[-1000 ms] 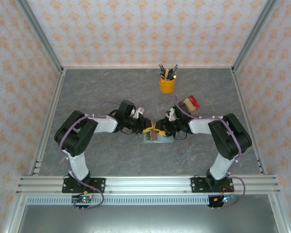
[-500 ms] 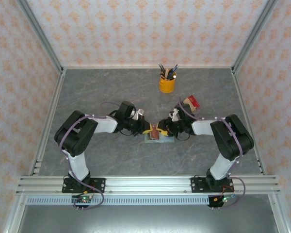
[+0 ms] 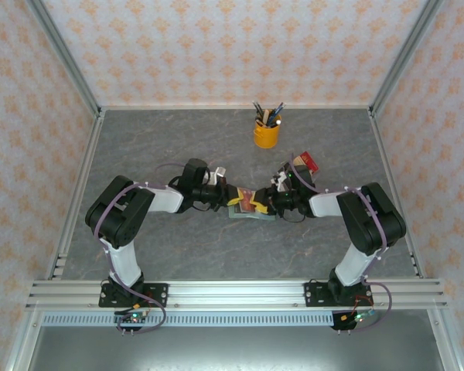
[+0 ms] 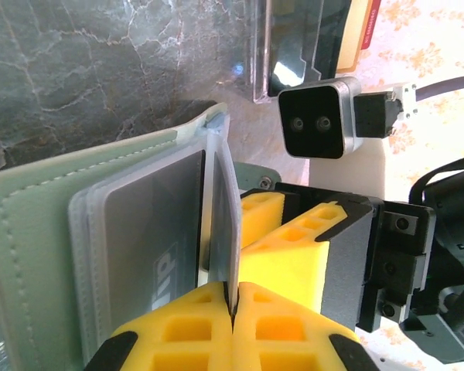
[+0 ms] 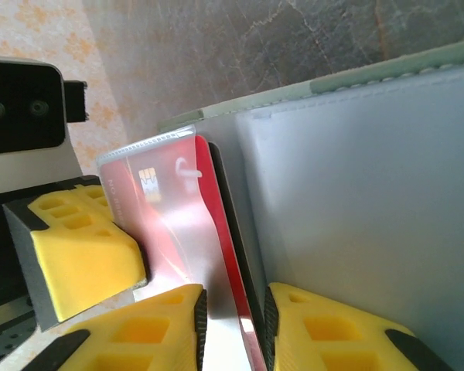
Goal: Take the credit cards out of the card holder
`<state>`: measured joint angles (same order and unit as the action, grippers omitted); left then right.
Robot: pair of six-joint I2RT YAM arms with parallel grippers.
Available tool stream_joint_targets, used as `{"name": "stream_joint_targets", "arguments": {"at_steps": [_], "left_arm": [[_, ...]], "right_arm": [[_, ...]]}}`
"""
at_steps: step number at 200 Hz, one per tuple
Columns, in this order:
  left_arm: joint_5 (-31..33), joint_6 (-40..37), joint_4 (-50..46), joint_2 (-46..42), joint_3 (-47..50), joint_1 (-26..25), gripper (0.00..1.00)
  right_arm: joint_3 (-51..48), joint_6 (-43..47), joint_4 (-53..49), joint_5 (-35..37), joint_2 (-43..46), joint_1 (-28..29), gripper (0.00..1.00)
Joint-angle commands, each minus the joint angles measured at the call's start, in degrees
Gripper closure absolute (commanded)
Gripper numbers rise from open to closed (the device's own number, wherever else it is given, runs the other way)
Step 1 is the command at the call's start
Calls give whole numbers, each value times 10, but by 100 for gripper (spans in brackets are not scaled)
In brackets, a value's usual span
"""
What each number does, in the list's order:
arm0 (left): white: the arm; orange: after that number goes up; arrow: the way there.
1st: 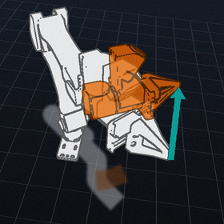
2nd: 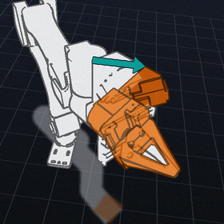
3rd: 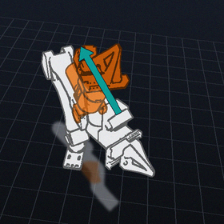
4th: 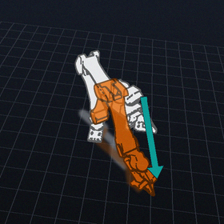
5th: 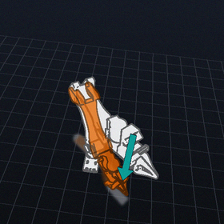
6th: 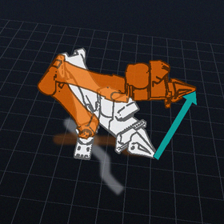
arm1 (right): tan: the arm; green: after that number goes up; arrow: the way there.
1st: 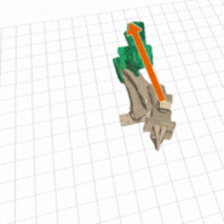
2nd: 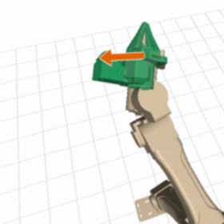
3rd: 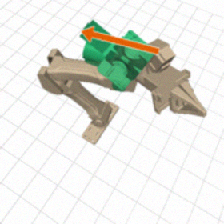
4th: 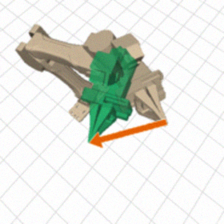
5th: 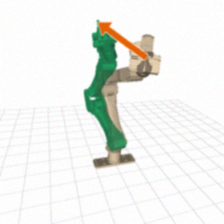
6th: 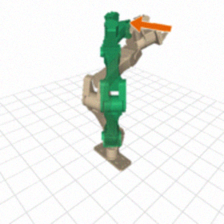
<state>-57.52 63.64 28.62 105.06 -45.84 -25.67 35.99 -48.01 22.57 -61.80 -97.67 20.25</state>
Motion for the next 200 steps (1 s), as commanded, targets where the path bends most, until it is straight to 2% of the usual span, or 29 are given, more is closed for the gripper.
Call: {"name": "stream_joint_targets", "arguments": {"at_steps": [1, 36, 108, 166, 200], "left_arm": [[-11, 21, 66, -17, -1, 6, 100], [-1, 20, 56, -25, 3, 14, 100], [2, 58, 104, -19, 12, 18, 100], [6, 98, 154, -20, 18, 18, 100], [8, 106, 163, -22, 19, 14, 100]], "right_arm": [[-13, -62, 83, -35, 8, 1, 73], [-21, -107, 121, -31, 35, 0, 79], [-28, -167, 164, -26, 75, -5, 94], [-24, -177, 177, -32, 83, -6, 89], [-21, -178, 183, -32, 89, -6, 92]]}}
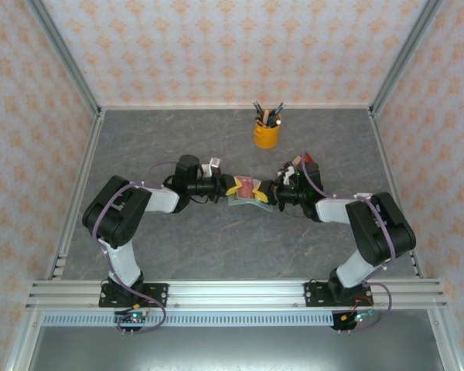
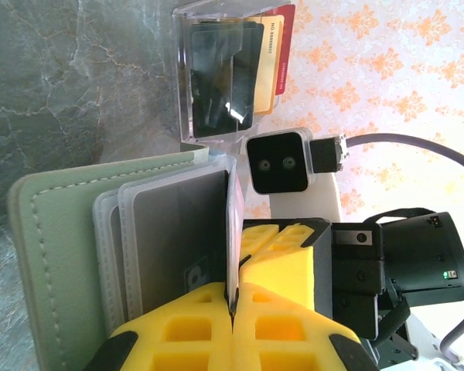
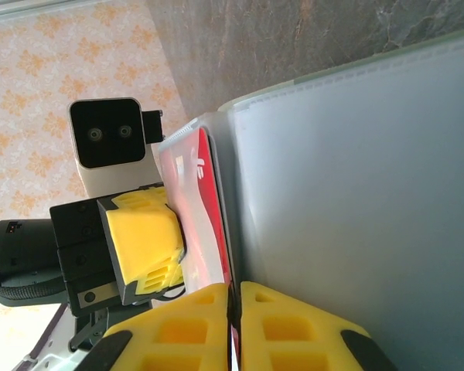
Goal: Take the credit cards out of the card holder
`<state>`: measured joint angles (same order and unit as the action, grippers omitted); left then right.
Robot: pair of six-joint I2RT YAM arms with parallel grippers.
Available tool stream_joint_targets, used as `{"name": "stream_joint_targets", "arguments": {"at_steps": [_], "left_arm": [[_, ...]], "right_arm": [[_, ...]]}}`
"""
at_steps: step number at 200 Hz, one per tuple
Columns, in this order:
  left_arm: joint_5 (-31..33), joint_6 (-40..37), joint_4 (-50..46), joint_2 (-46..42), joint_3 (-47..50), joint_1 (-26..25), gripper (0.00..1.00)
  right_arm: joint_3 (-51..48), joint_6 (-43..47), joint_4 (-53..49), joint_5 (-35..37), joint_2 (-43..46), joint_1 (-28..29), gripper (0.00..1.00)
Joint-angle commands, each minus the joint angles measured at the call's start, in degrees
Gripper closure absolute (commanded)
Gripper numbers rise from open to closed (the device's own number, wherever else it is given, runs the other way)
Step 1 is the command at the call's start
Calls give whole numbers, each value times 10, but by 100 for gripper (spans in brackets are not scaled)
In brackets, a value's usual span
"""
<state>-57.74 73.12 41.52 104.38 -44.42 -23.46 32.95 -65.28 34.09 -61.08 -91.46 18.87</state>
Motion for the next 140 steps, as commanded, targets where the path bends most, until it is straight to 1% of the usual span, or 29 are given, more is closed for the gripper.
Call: {"name": "stream_joint_targets", "arguments": {"at_steps": [1, 23, 47, 67, 72, 96, 140], "left_arm": [[10, 11, 34, -15, 5, -8, 100], [12, 11, 32, -11, 4, -11, 100], [13, -1, 15, -14, 3, -6, 100], [16, -21, -16, -26, 3, 1, 93], [16, -24, -23, -29, 3, 4, 92], [16, -33, -33, -36, 9, 12, 92], [14, -36, -29, -21, 16, 15, 93]], "right_arm": [[10, -5, 67, -39, 27, 9, 92], [10, 6, 61, -38, 27, 9, 100], [14, 49, 3, -23, 32, 8, 100], [14, 95, -55, 2, 34, 7, 100], [13, 100, -60, 5, 33, 7, 100], [11, 117, -74, 21, 29, 7, 100], [10, 123, -77, 32, 18, 6, 100]]}}
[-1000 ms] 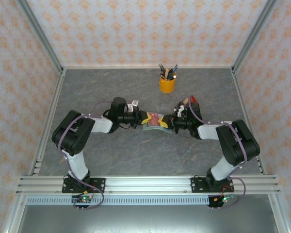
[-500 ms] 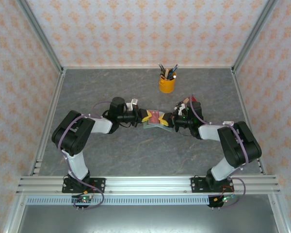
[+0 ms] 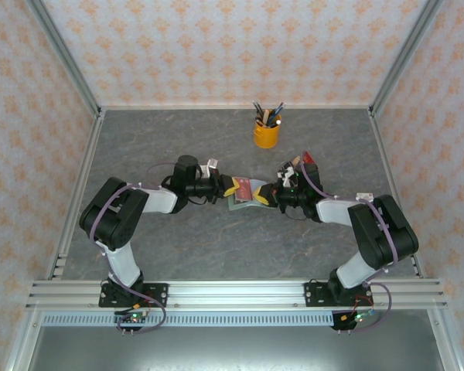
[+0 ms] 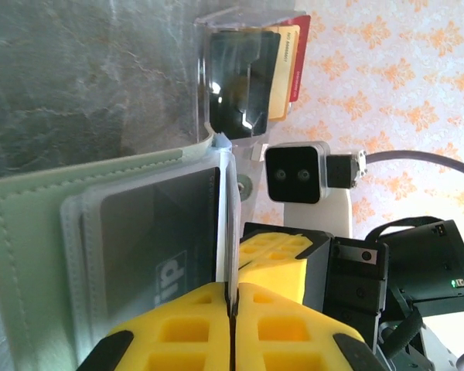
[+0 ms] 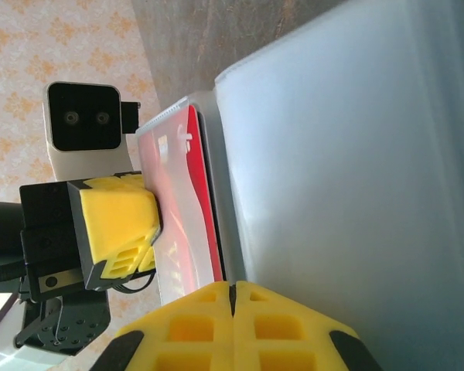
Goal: Take the credit cards out of the card holder
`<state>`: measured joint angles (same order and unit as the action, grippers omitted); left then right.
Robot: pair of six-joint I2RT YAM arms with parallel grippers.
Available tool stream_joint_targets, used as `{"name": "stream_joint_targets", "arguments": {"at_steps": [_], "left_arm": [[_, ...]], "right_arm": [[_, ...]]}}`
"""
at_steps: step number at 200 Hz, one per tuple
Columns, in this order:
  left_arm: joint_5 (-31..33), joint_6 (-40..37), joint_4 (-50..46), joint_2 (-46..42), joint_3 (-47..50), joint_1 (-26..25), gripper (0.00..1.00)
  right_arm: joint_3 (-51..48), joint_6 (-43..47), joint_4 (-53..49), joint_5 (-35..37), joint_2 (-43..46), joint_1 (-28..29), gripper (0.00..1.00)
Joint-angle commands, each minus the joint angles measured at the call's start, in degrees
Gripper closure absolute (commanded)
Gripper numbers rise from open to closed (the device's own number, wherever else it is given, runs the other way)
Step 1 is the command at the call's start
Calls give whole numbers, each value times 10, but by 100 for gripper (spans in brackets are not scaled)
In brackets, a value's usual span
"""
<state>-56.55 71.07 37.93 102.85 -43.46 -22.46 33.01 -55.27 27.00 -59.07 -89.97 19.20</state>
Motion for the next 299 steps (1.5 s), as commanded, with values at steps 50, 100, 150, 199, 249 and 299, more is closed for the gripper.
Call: {"name": "stream_joint_targets", "arguments": {"at_steps": [50, 100, 150, 199, 249, 299], "left_arm": [[3, 24, 68, 5, 12, 5, 99], [50, 60, 98, -17, 29, -2, 100], [83, 108, 160, -13, 37, -9, 100], [86, 109, 163, -18, 40, -9, 100], [83, 119, 181, -10, 41, -9, 100], [76, 122, 190, -5, 35, -12, 100]], "right_arm": [[14, -11, 54, -26, -15, 4, 96], [10, -98, 142, -28, -29, 3, 81], [5, -114, 138, -16, -21, 4, 84], [6, -66, 65, 12, -7, 3, 83], [3, -86, 111, -2, -13, 4, 82], [-5, -125, 191, -16, -20, 5, 84]]}}
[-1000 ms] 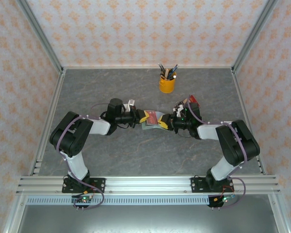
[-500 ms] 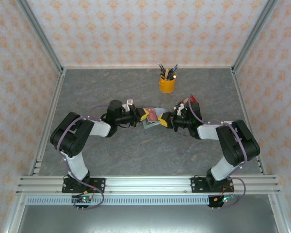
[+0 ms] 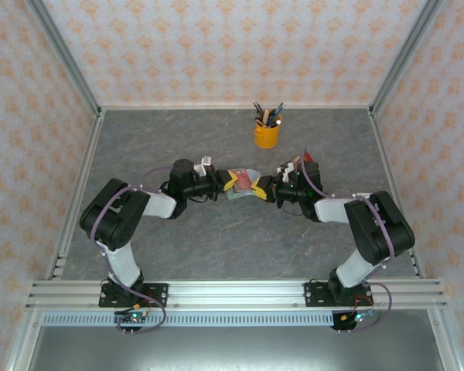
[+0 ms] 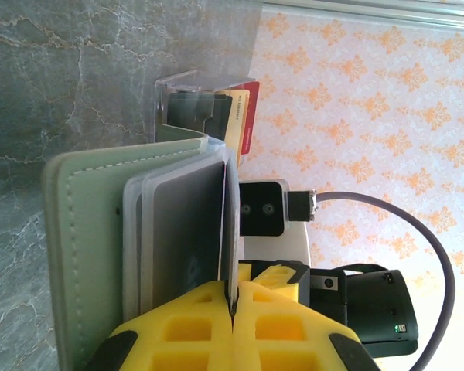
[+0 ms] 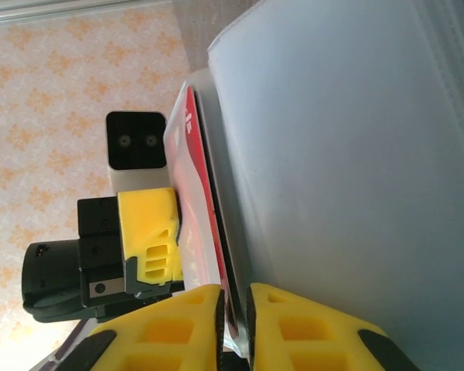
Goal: Take the credit cards out of the card holder
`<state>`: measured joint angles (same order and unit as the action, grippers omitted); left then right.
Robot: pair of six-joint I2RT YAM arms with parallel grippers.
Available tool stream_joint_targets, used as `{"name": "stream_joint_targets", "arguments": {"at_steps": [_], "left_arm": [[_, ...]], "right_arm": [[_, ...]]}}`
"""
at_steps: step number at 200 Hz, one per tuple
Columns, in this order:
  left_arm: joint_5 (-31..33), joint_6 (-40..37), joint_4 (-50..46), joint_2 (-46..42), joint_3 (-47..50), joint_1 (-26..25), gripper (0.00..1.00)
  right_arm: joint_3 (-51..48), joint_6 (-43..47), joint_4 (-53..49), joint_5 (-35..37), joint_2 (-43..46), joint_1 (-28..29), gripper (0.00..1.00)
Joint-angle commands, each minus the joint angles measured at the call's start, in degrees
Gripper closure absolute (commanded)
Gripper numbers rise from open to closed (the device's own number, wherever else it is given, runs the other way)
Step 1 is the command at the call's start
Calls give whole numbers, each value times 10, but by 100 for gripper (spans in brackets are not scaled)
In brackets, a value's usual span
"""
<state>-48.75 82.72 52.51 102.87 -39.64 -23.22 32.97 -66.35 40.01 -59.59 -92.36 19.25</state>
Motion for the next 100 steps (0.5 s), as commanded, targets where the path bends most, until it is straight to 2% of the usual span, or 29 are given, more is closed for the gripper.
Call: {"name": "stream_joint_targets", "arguments": {"at_steps": [1, 48, 73, 100], "left_arm": [[-3, 5, 44, -5, -3, -4, 100], [-16, -7, 34, 5, -10, -7, 100], [-29, -36, -18, 7, -18, -7, 100], [-40, -42, -17, 11, -22, -7, 100]], "right_arm": [[-4, -15, 61, -11, 4, 4, 84], [-3, -8, 67, -13, 7, 6, 88], [-1, 8, 60, -15, 11, 6, 90], [11, 80, -32, -7, 33, 8, 87]]}}
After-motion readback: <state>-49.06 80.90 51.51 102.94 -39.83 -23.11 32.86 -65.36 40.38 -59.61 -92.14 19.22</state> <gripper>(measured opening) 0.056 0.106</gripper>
